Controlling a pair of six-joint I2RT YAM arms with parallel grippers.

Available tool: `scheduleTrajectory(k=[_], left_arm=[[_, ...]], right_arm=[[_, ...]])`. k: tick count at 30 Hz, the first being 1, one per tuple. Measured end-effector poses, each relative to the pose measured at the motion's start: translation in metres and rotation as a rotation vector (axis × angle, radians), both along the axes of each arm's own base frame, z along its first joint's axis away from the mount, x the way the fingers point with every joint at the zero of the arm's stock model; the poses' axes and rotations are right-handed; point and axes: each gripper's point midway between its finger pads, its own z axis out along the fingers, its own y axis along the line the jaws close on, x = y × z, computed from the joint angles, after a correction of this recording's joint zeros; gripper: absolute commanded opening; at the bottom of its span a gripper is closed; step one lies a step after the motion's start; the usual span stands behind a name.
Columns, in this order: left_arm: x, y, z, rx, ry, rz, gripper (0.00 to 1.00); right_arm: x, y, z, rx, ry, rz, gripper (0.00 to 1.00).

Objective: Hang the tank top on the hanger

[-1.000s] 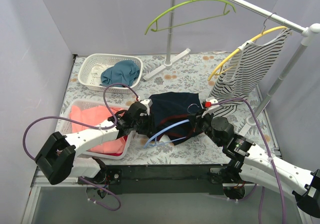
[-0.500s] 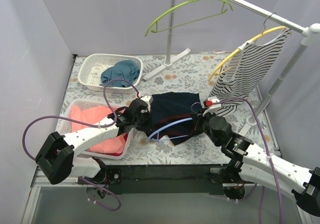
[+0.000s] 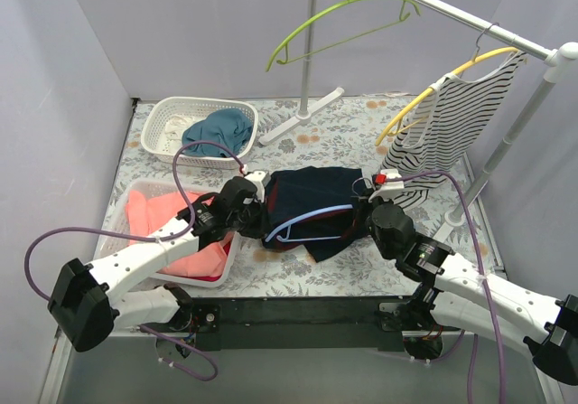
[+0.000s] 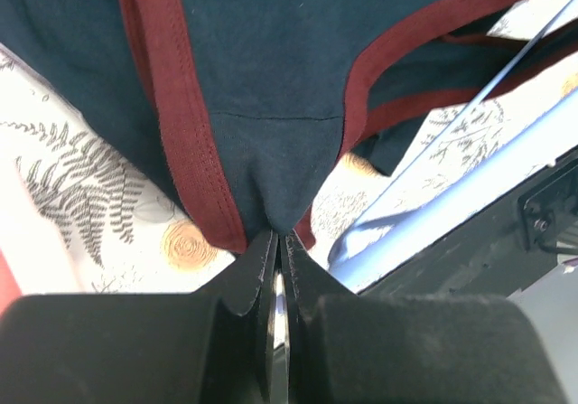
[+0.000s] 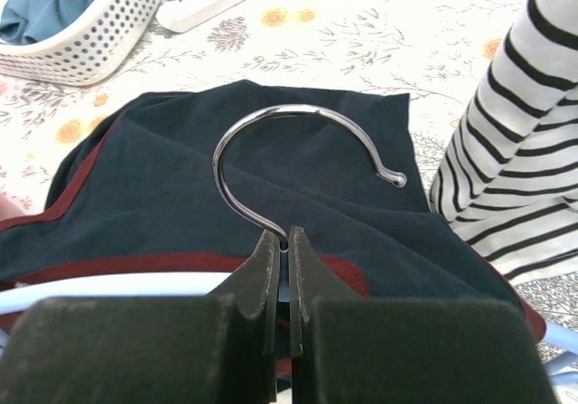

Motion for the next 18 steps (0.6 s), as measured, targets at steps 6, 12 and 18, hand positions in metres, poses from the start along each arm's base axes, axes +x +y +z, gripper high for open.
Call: scheduleTrajectory(k=[6,12,18], left_arm=[[-0.008,0.008,-0.002,0.029,0.02,-0.009,0.0],[-0.012,0.012,0.008,0.024,0.01,-0.015,0.0],[-0.013,0.01,0.024,-0.005,-0.008,-0.035,0.0]], right_arm=[[0.003,-0.006,-0.002,-0.019,0.0,-0.036,0.01],[0.004,-0.011,-0.001,-0.025,-0.007,-0.063,0.01],[0.006,-0.014,-0.001,-0.03,-0.011,-0.08,0.01]])
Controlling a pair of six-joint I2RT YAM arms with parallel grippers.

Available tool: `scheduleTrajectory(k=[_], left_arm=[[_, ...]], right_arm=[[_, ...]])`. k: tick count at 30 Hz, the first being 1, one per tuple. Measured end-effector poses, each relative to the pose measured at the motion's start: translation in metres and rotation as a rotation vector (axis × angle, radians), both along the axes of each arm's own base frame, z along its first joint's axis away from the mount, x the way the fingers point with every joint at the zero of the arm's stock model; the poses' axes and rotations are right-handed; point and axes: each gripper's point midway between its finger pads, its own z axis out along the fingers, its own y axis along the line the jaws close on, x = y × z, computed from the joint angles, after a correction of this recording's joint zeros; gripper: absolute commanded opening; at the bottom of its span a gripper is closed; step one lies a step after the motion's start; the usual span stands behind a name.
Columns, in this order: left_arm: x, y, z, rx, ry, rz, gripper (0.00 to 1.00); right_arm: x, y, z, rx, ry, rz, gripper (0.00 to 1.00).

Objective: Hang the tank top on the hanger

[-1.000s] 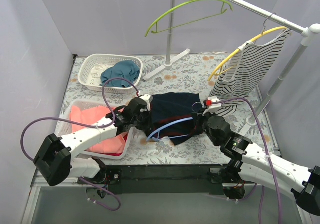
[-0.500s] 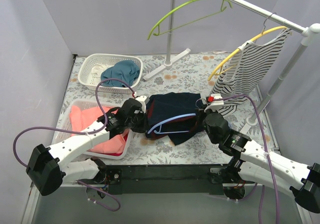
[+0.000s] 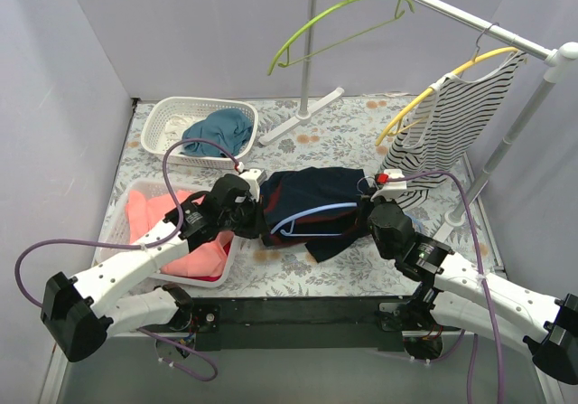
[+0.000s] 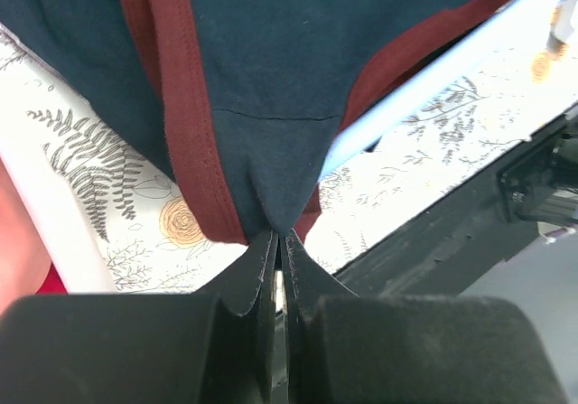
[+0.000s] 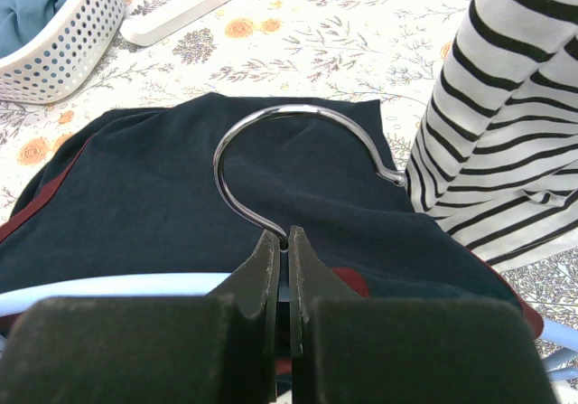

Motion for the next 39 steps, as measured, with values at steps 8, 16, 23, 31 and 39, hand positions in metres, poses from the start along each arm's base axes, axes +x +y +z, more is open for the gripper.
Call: scheduleTrajectory(k=[8,16,23,31,39], left_arm=[[-0.003,-0.006,0.018,-0.037,-0.011,-0.039,0.0],[-0.005,-0.02,0.038,-0.118,-0.024,-0.082,0.0],[0.009,-0.043,0.082,-0.227,-0.082,-0.096,0.0],[0.023,-0.049,0.136,-0.321,-0.181,-0.048,0.01],[0.023,-0.036,0.167,-0.365,-0.252,-0.002,0.08]], right_arm=[[0.002,0.001,0.004,-0.002,-0.003,-0.009,0.01],[0.001,0.007,0.015,0.02,-0.003,0.004,0.01],[-0.002,0.03,0.041,0.075,-0.022,0.051,0.01],[-0.004,0.052,0.067,0.105,-0.048,0.074,0.01],[-0.012,0.087,0.092,0.12,-0.076,0.134,0.01]])
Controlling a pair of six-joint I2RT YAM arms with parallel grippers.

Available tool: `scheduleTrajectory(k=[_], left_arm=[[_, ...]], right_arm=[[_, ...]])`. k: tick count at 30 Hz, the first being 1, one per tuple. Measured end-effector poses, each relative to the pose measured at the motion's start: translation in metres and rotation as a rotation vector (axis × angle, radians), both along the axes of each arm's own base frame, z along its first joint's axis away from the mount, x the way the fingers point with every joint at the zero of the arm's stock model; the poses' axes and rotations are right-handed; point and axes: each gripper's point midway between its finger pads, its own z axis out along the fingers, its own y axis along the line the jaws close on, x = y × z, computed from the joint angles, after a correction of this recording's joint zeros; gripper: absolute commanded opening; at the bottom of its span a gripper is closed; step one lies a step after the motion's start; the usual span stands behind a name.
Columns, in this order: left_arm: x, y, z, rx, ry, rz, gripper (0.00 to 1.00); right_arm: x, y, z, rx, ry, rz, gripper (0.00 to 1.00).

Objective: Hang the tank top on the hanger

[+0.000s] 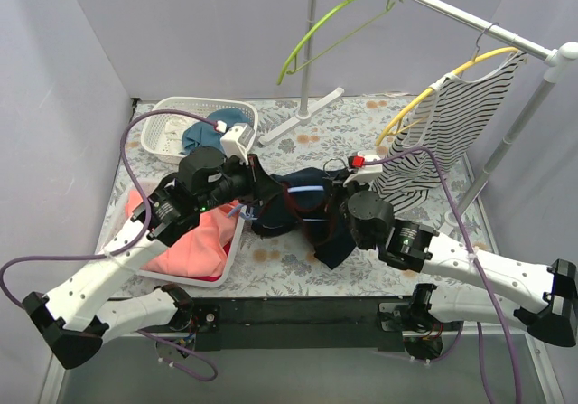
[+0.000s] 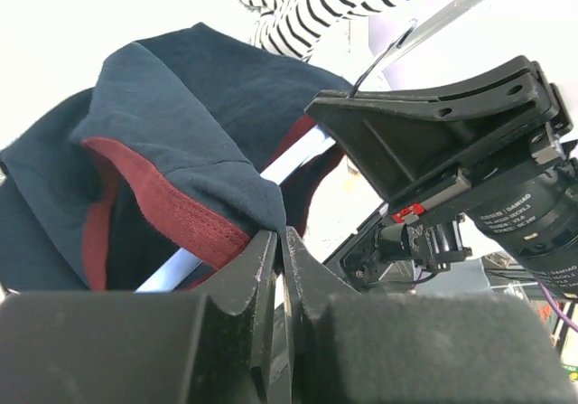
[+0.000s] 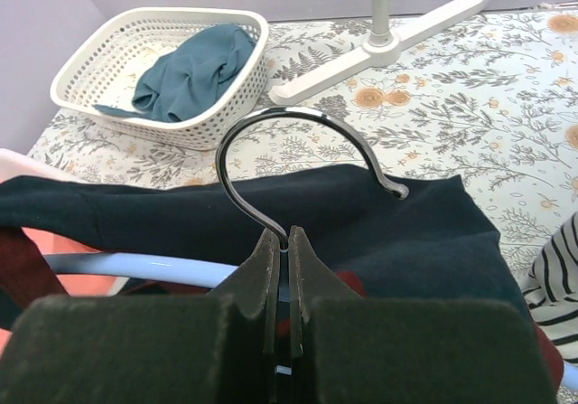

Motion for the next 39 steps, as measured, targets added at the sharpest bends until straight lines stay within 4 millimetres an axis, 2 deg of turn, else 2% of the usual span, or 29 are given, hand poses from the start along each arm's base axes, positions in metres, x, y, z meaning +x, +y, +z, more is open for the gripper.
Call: scheduleTrajectory(k=[2,5,7,9,10,12,19,22,25,29,30,37,39], left_arm=[[-0.003,0.005,0.003,-0.002,-0.006,0.009,0.13],[-0.007,0.013,0.006,0.006,-0.019,0.023,0.24],[-0.011,0.019,0.009,0.017,-0.032,0.022,0.39],[-0.015,0.025,0.016,0.026,-0.051,0.02,0.4],[-0.017,0.028,0.02,0.028,-0.063,0.018,0.46],[-0.02,0.033,0.032,0.026,-0.095,0.013,0.52],[-0.021,0.05,0.092,0.04,-0.27,0.023,0.57],[-0.021,0.054,0.114,0.043,-0.343,0.023,0.6],[-0.021,0.055,0.139,0.028,-0.413,0.018,0.61],[-0.021,0.056,0.18,-0.016,-0.517,0.018,0.64],[-0.022,0.057,0.193,-0.035,-0.554,0.022,0.64],[-0.034,0.069,0.252,-0.149,-0.735,0.048,0.67],[-0.04,0.074,0.267,-0.183,-0.781,0.056,0.67]], right_arm=[[-0.002,0.006,0.001,-0.003,-0.003,0.013,0.01],[-0.003,0.014,0.002,-0.022,-0.009,0.026,0.01],[-0.003,0.018,0.002,-0.035,-0.011,0.033,0.01],[-0.003,0.02,0.005,-0.052,-0.019,0.04,0.01],[-0.002,0.022,0.008,-0.056,-0.025,0.047,0.01],[-0.002,0.025,0.016,-0.057,-0.037,0.058,0.01],[-0.004,0.053,0.058,-0.066,-0.101,0.17,0.01],[-0.008,0.071,0.086,-0.081,-0.148,0.247,0.01],[-0.011,0.08,0.117,-0.092,-0.205,0.299,0.01],[-0.016,0.084,0.172,-0.085,-0.313,0.351,0.01],[-0.018,0.084,0.187,-0.08,-0.343,0.363,0.01],[-0.037,0.071,0.286,-0.012,-0.53,0.421,0.01],[-0.043,0.063,0.307,0.01,-0.574,0.425,0.01]])
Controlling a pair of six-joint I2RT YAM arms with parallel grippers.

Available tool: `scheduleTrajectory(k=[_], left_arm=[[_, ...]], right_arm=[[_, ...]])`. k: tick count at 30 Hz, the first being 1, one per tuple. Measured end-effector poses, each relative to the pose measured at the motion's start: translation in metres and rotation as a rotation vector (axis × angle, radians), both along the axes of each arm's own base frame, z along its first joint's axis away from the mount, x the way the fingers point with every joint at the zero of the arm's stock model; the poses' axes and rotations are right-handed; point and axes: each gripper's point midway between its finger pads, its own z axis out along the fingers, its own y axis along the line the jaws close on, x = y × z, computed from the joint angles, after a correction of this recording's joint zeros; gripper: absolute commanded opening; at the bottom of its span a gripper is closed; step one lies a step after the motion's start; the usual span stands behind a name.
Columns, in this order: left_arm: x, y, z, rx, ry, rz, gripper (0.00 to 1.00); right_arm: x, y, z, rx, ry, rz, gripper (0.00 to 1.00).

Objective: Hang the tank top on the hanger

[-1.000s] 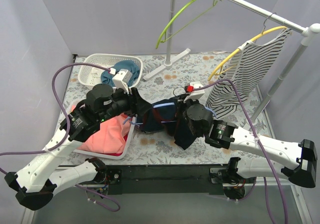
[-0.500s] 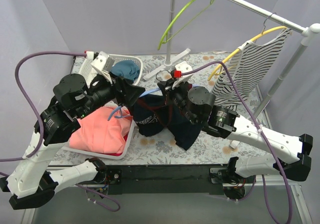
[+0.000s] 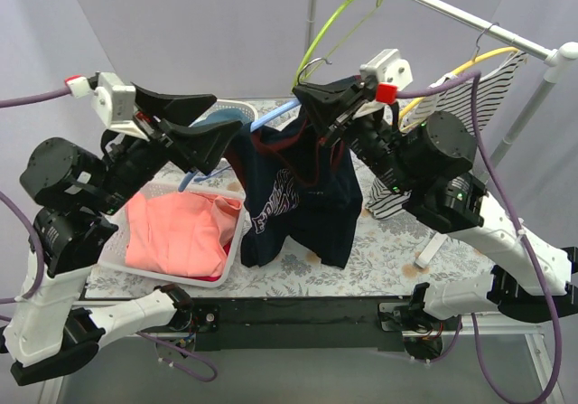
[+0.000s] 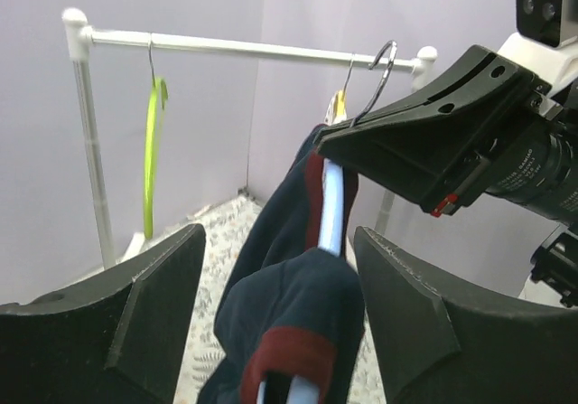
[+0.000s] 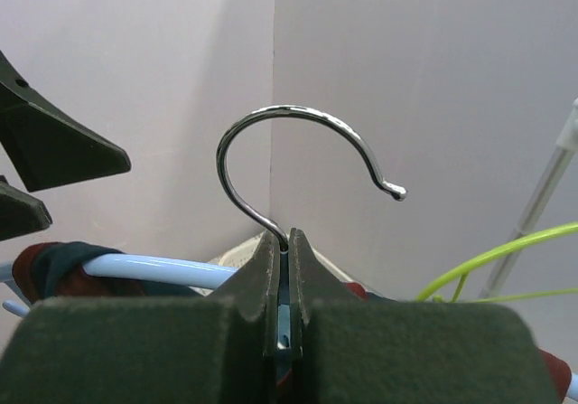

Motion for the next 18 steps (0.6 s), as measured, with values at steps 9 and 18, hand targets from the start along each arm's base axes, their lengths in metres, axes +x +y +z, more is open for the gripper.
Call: scheduleTrajectory(k=[9,18], left_arm=[[-0.026,0.025,0.033,-0.082,-0.117,0.004,0.68],[-0.05,0.045,0.04,-0.061,-0.12,-0.005,0.52]], right_arm=[[-0.017,-0.005,0.058,0.038,-0.079,0.075,0.01],[-0.019,0.0,-0.036,-0.106,-0.01,0.098,0.01]])
